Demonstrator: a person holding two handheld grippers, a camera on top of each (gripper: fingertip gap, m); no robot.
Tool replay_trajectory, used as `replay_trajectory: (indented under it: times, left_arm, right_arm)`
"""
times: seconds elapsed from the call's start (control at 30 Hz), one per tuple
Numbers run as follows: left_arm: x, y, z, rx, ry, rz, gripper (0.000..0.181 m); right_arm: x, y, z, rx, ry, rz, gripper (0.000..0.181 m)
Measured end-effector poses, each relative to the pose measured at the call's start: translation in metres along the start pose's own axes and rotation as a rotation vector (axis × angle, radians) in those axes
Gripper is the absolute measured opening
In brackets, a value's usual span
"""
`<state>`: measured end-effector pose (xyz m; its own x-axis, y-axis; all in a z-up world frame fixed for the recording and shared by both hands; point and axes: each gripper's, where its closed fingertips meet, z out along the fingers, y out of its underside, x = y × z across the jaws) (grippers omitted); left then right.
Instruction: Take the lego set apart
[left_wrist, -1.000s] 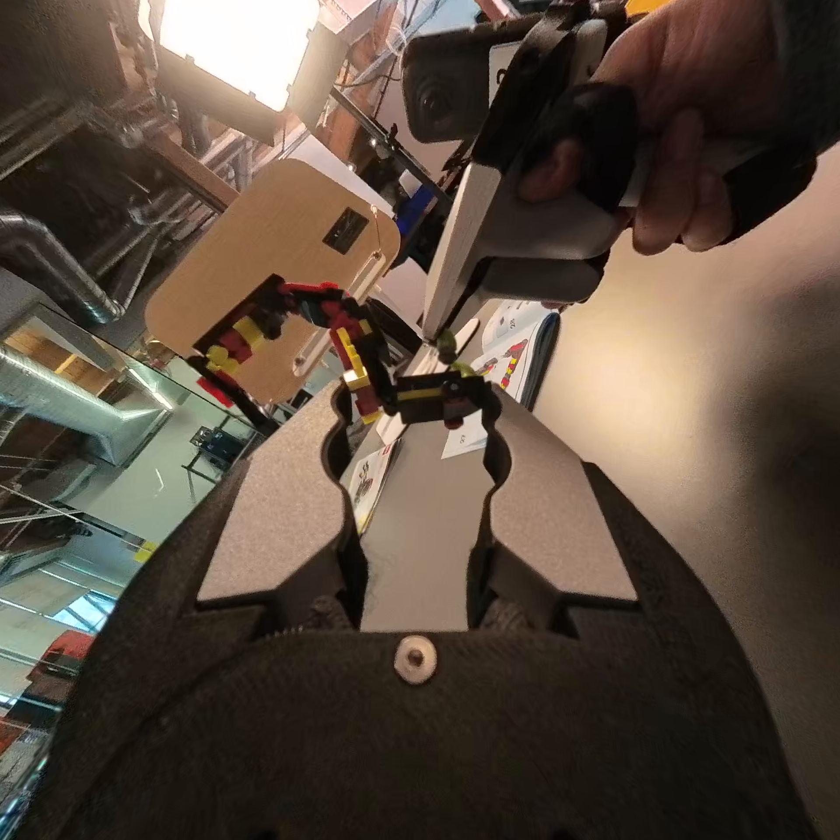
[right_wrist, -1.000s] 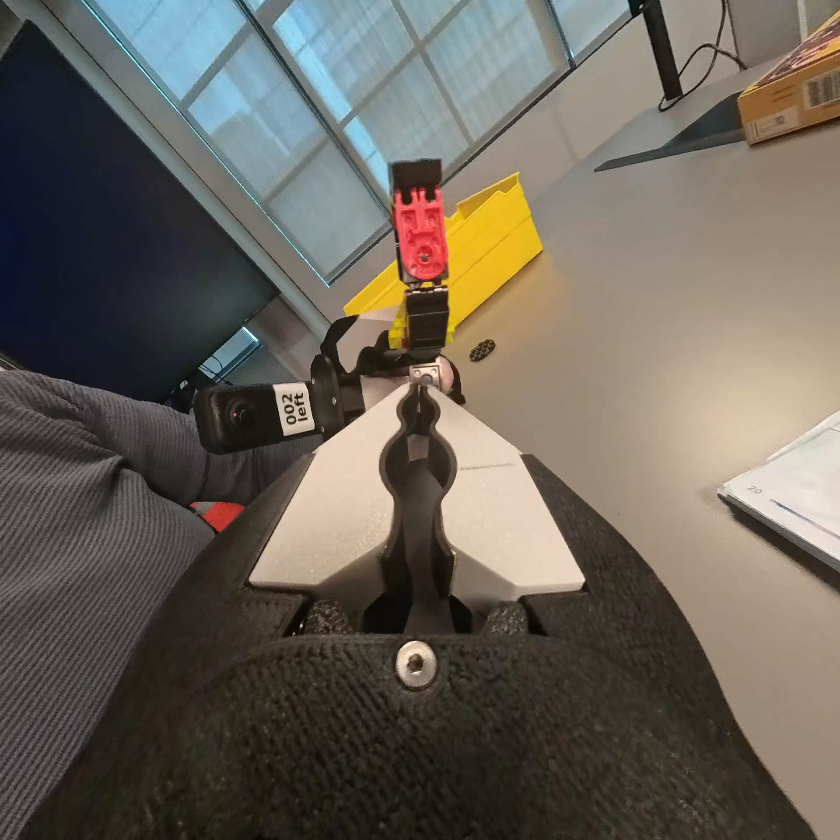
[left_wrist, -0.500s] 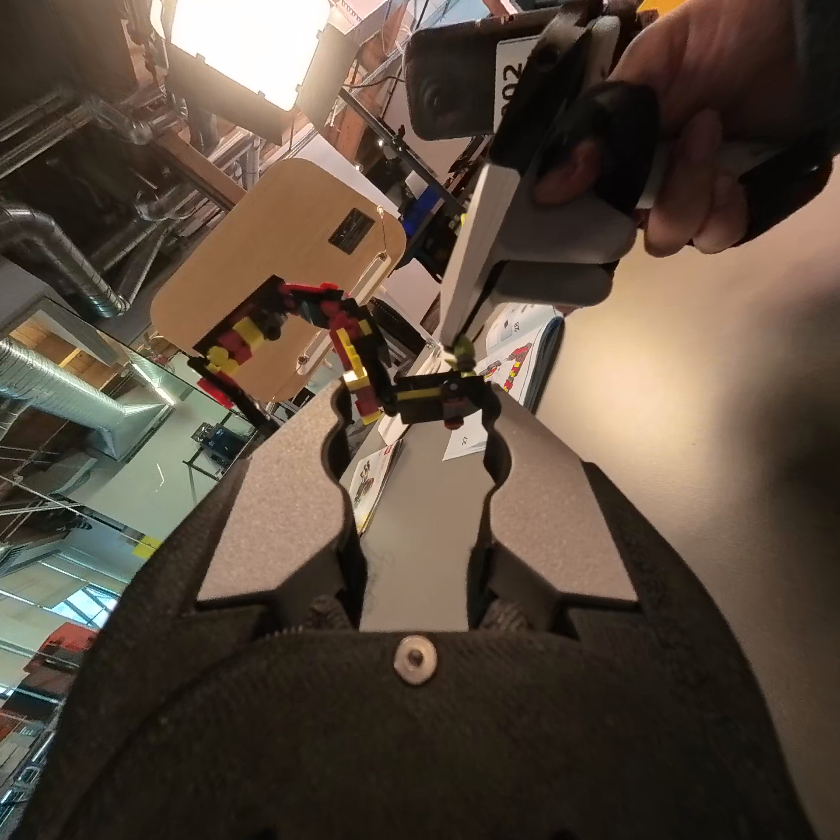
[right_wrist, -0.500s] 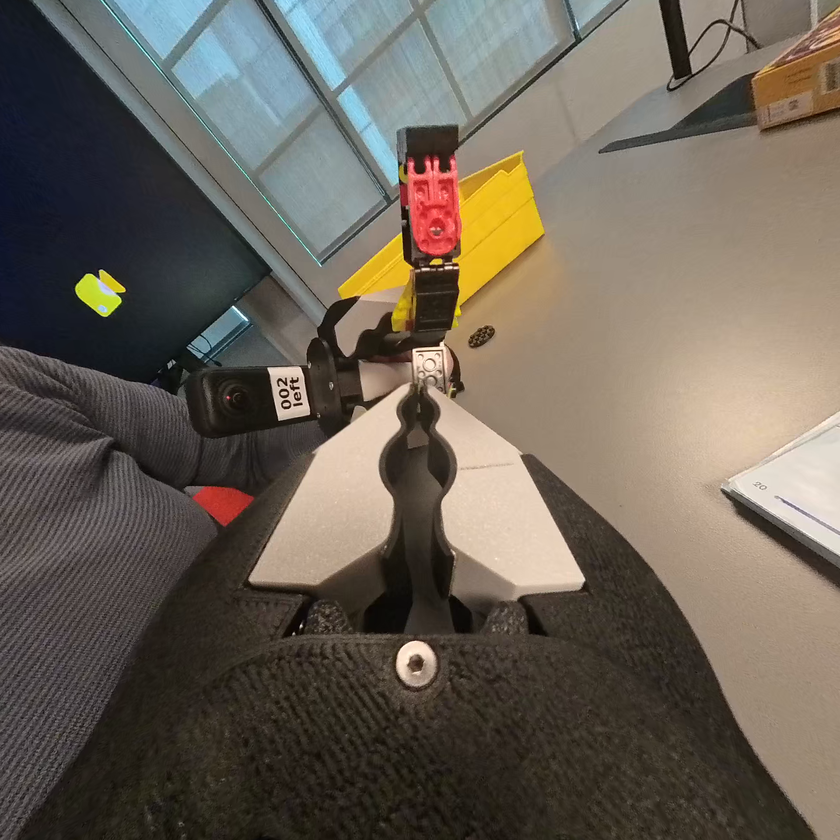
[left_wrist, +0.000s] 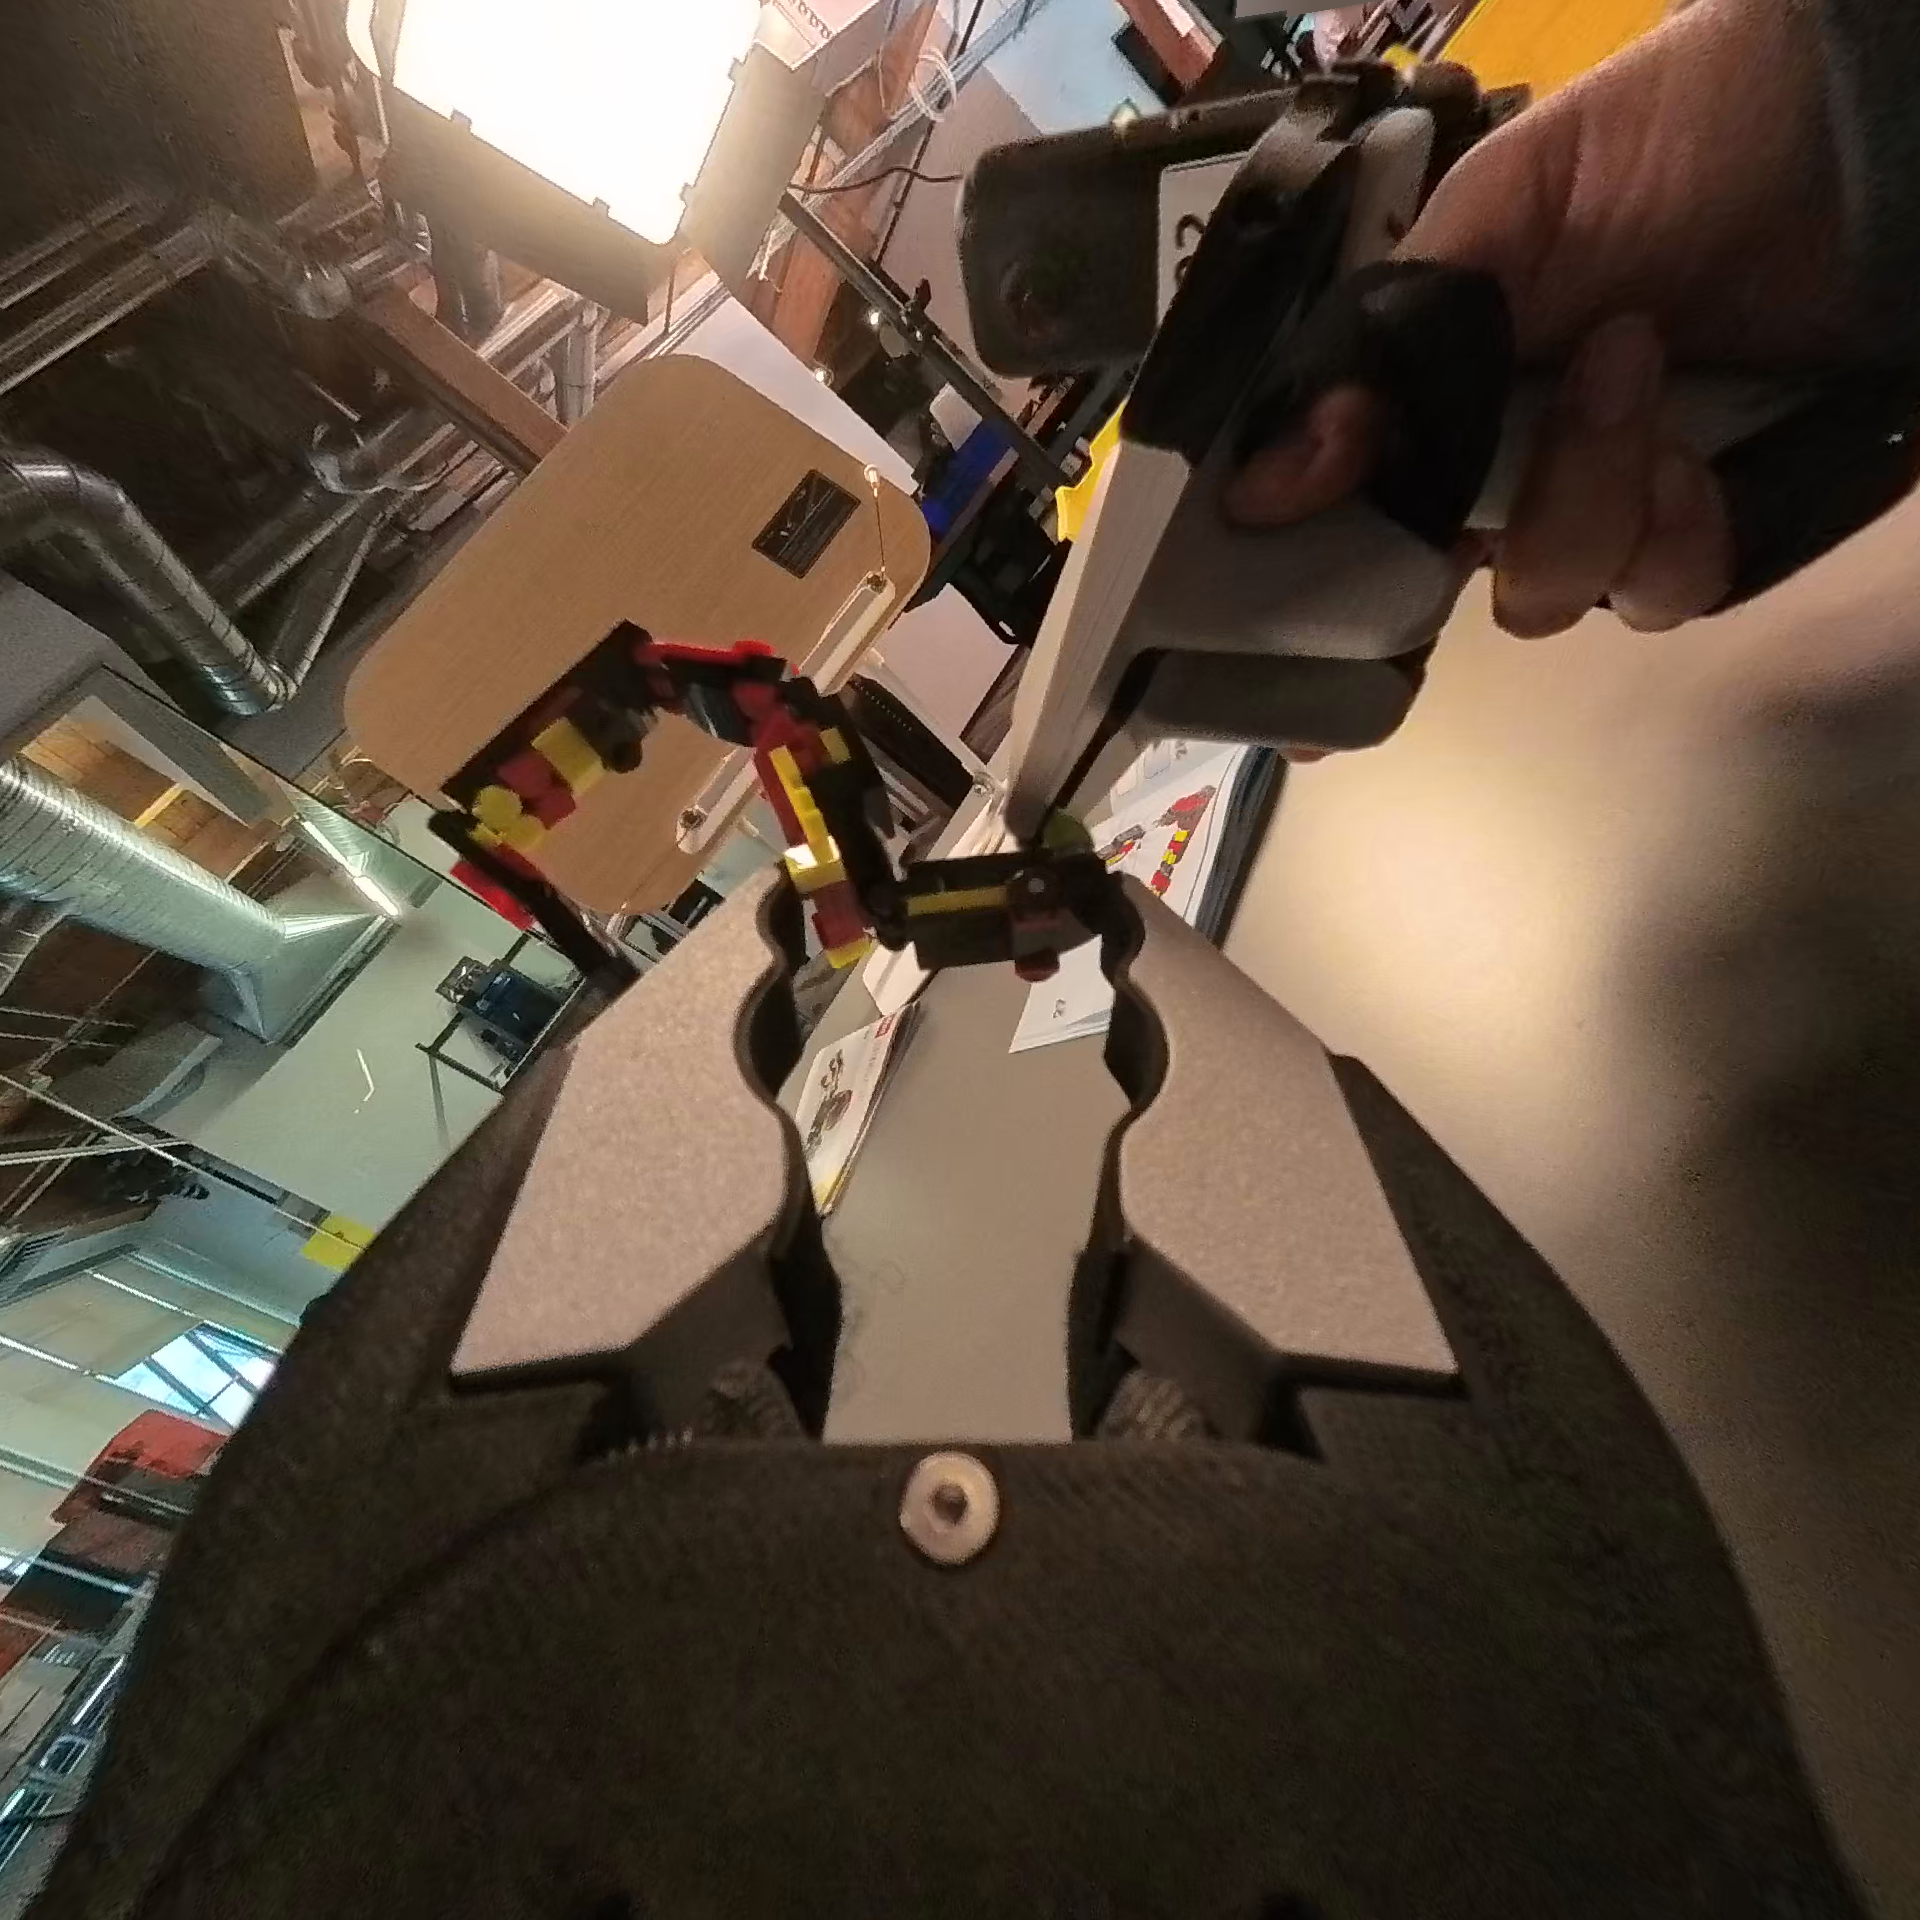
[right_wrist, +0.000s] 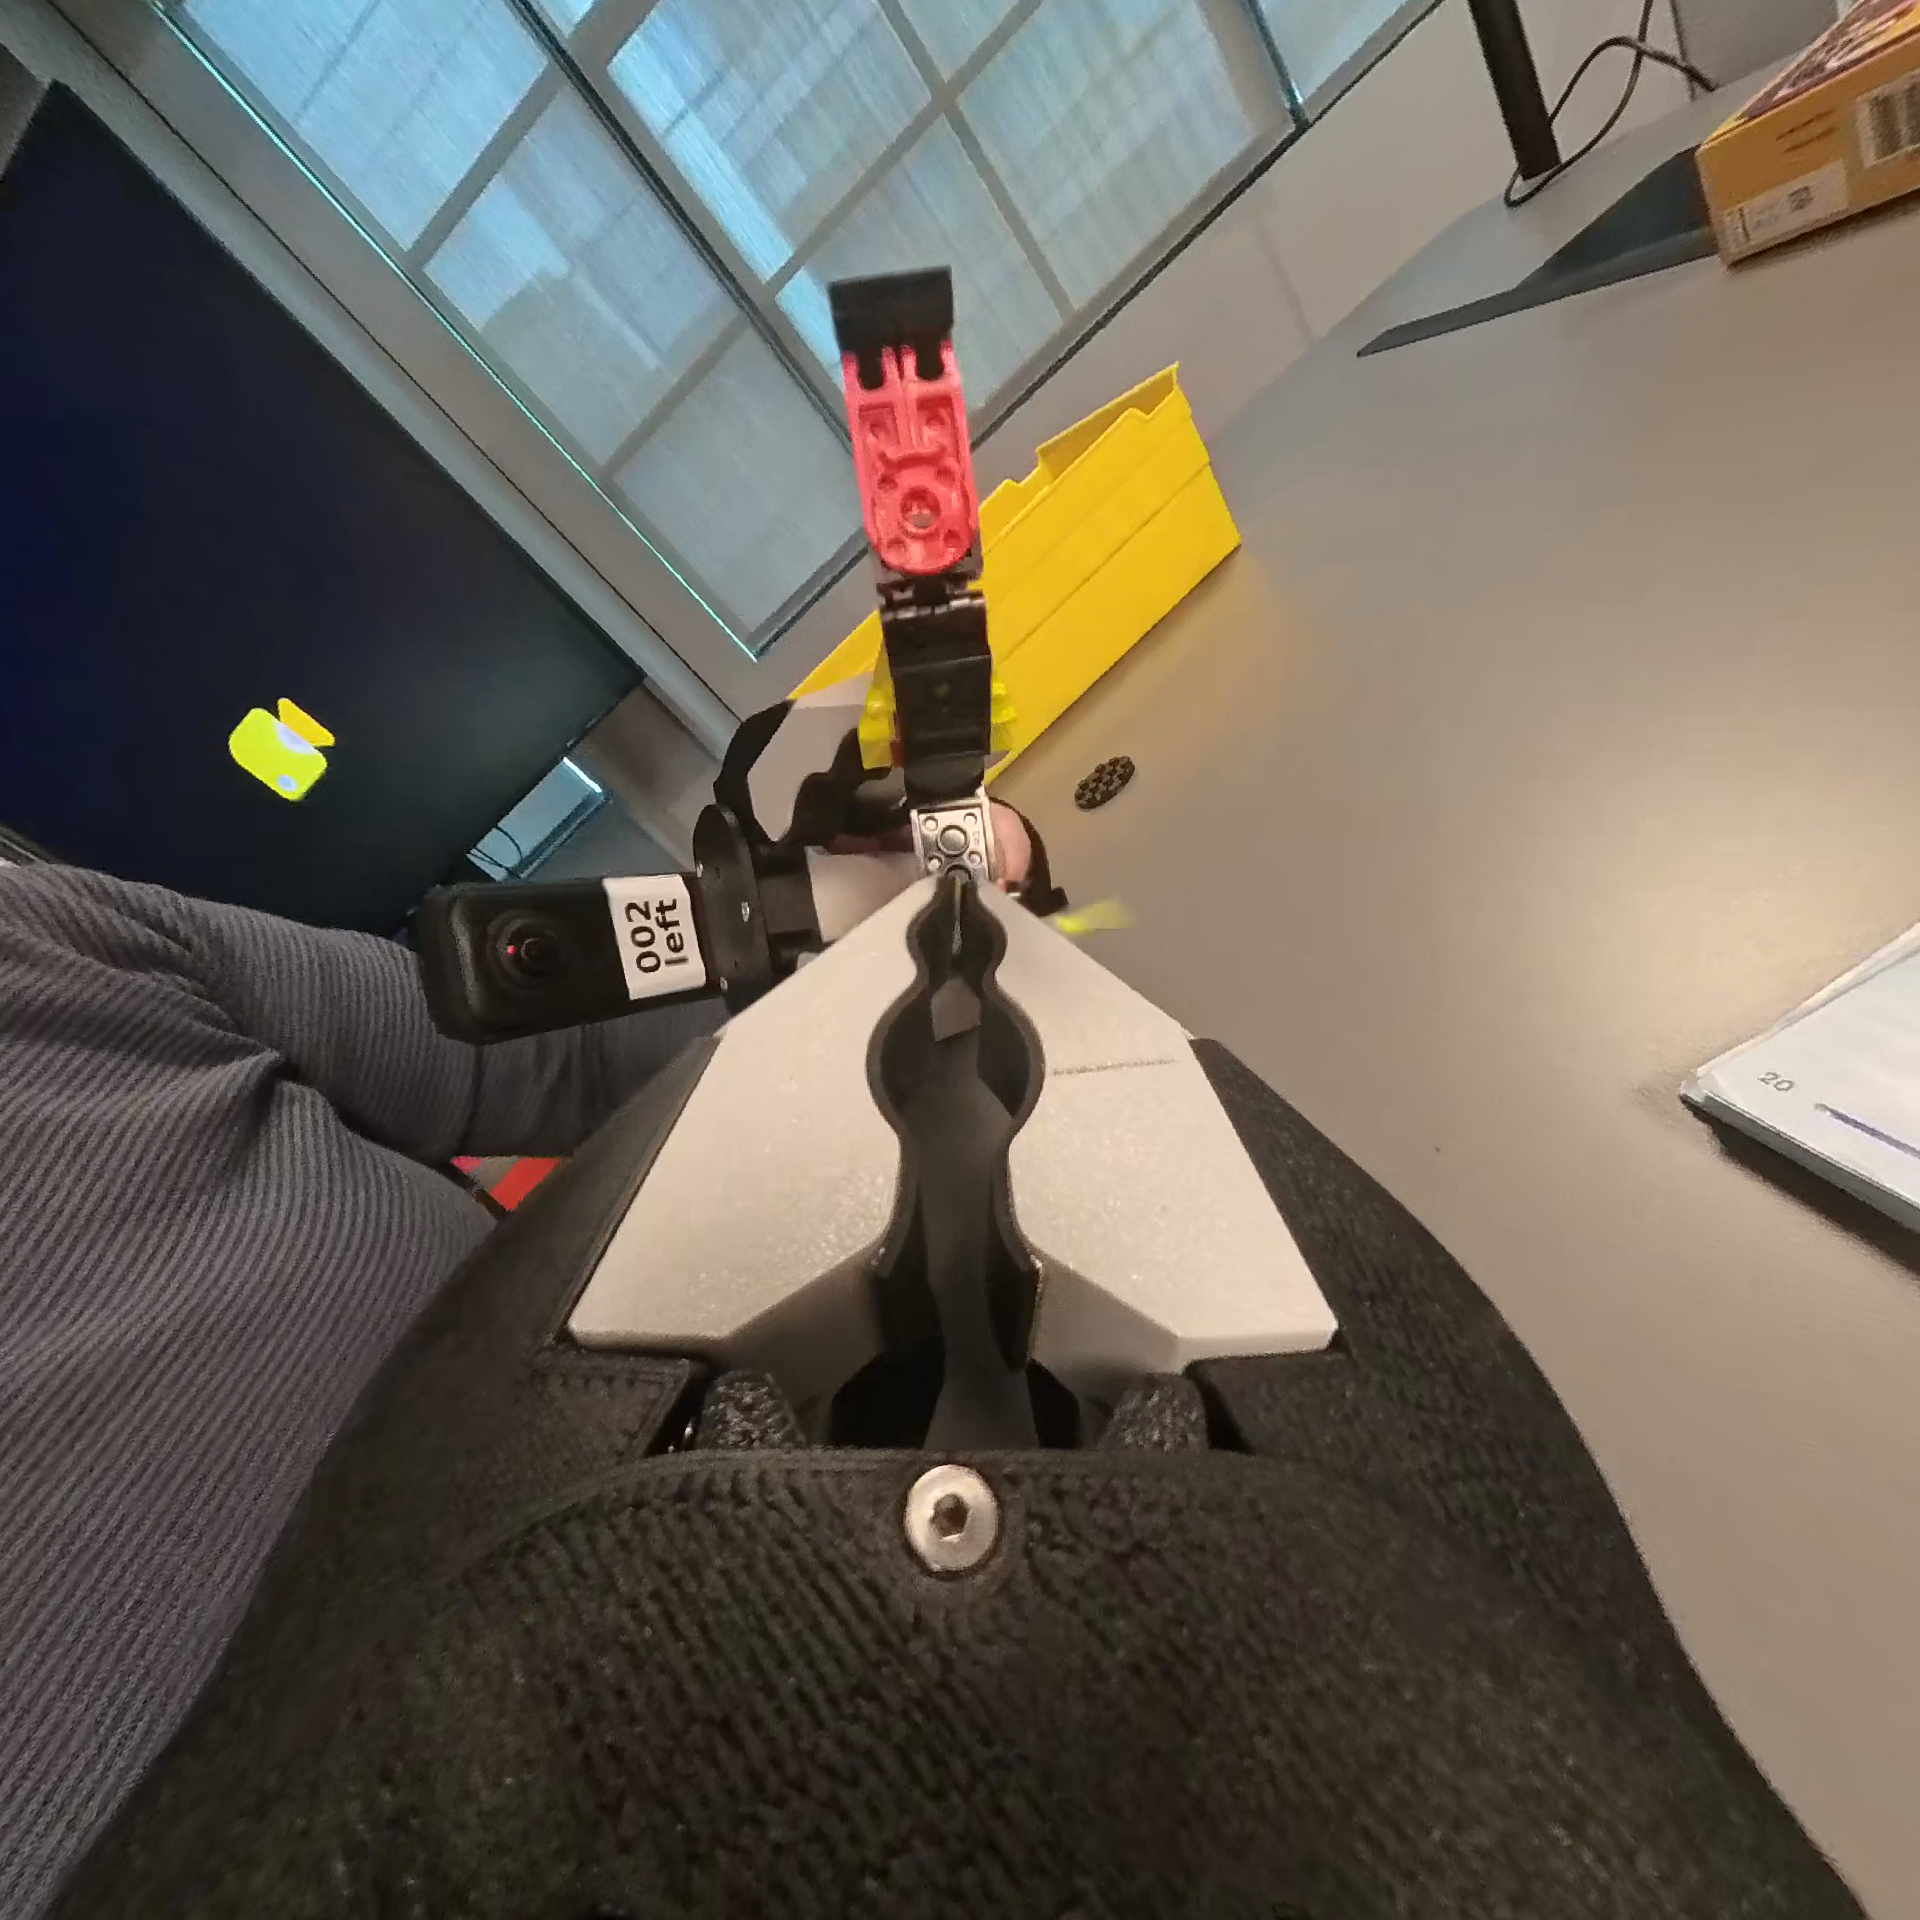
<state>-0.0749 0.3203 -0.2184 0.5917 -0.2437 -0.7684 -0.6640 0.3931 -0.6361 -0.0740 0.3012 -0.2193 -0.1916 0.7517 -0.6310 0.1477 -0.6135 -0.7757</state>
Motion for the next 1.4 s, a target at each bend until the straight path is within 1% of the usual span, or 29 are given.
replay_trajectory:
  times: [0.13,0.27,0.57,0.73,0.83,1.07,1.2,1.23,1.3,1.4]
  left_arm:
    - [0.000,0.003,0.002,-0.029,-0.013,0.000,0.056]
    - [-0.001,0.006,0.003,-0.054,-0.025,-0.008,0.057]
    - [-0.008,0.012,0.006,-0.104,-0.065,-0.101,0.056]
    - [-0.013,0.018,0.008,-0.134,-0.083,-0.199,0.056]
    - [-0.017,0.020,0.008,-0.130,-0.089,-0.254,0.056]
    - [-0.015,0.024,0.008,-0.149,-0.075,-0.275,0.055]
    - [-0.013,0.025,0.009,-0.151,-0.065,-0.293,0.053]
    - [-0.008,0.023,0.010,-0.141,-0.030,-0.278,0.036]
    - [-0.007,0.021,0.010,-0.140,-0.047,-0.223,0.035]
    - [-0.006,0.024,0.011,-0.147,-0.027,-0.265,0.035]
  right_arm:
    - [0.002,-0.002,0.002,0.047,-0.008,0.040,0.000]
    - [0.003,-0.004,0.003,0.078,0.002,0.031,0.000]
    - [0.005,-0.013,0.006,0.226,-0.009,0.075,0.000]
    - [0.005,-0.020,0.008,0.321,0.055,-0.003,0.000]
    - [0.005,-0.021,0.008,0.354,0.061,-0.020,0.000]
    - [0.009,-0.019,0.010,0.350,0.092,-0.046,0.000]
    - [0.001,-0.011,0.020,0.294,0.047,-0.058,0.000]
    - [0.000,-0.008,0.024,0.276,0.057,-0.080,0.000]
    - [-0.002,-0.008,0.027,0.290,0.071,-0.093,0.000]
    - [0.001,-0.009,0.027,0.297,0.071,-0.069,0.000]
